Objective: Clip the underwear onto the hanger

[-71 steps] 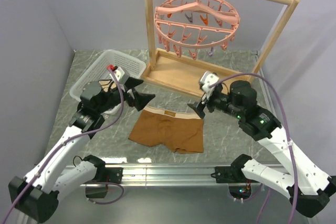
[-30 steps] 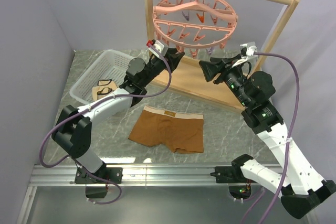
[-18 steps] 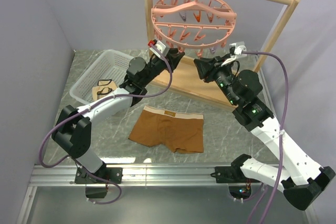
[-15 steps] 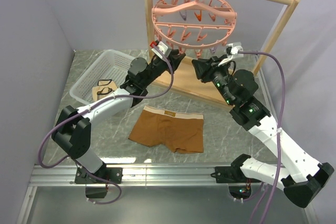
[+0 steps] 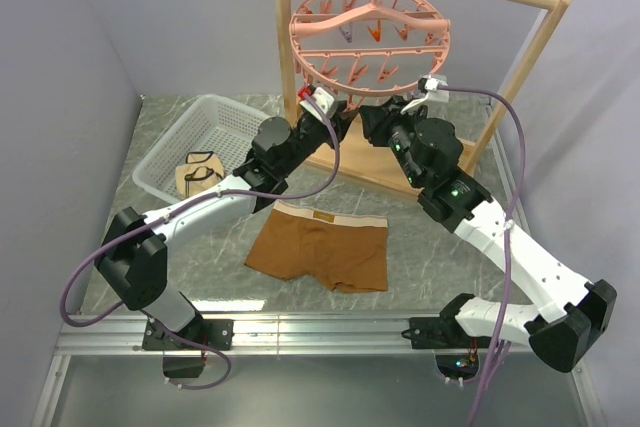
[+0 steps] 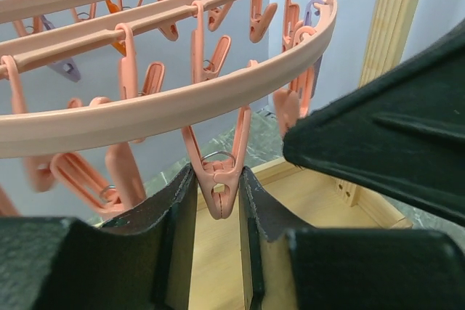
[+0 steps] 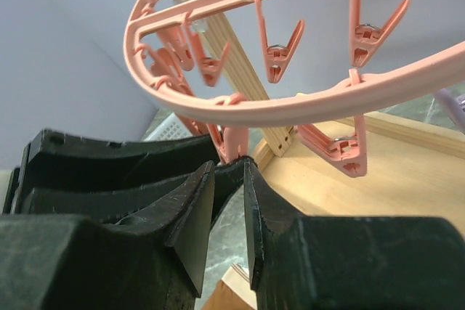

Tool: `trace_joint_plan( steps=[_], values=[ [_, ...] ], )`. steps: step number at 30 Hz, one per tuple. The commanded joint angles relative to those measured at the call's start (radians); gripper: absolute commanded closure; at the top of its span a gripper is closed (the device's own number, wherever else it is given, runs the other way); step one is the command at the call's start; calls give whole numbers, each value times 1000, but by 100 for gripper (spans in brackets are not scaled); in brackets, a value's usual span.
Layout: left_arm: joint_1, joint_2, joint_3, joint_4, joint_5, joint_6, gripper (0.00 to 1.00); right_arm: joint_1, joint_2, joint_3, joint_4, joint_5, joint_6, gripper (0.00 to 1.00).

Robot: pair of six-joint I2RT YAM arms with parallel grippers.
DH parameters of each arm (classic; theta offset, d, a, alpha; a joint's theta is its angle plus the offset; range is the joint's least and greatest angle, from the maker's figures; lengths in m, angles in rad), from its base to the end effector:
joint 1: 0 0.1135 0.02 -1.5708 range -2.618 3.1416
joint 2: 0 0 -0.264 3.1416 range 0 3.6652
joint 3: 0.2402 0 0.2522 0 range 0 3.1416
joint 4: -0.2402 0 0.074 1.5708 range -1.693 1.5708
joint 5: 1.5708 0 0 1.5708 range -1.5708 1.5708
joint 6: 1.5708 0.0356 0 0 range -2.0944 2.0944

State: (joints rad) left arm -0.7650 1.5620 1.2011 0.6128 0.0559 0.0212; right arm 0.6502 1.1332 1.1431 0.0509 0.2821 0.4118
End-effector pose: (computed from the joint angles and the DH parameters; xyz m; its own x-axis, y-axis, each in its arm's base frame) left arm 0.2685 -0.2605 0.3744 0.1952 -0.1581 -0.9679 0.7265 0.6863 0.0345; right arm 0.2133 0.1498 0.4216 -0.0999 0.4070 -0.9079 -0.3495 0.8400 0.4150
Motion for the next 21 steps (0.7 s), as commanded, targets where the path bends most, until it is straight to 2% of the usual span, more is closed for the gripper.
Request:
trace_joint_plan(
  steps=[1,16,21],
  values=[
    [-20,-34,20,-21,-2,34,100,8,14,63,46,63,47,70],
    [-48,-26,-1,1,-11,109,100,2,85,101,29,112,111,66],
    [-57,-20,-2,-19,-18,126,100,-3,114,124,18,115,119,70]
  ],
)
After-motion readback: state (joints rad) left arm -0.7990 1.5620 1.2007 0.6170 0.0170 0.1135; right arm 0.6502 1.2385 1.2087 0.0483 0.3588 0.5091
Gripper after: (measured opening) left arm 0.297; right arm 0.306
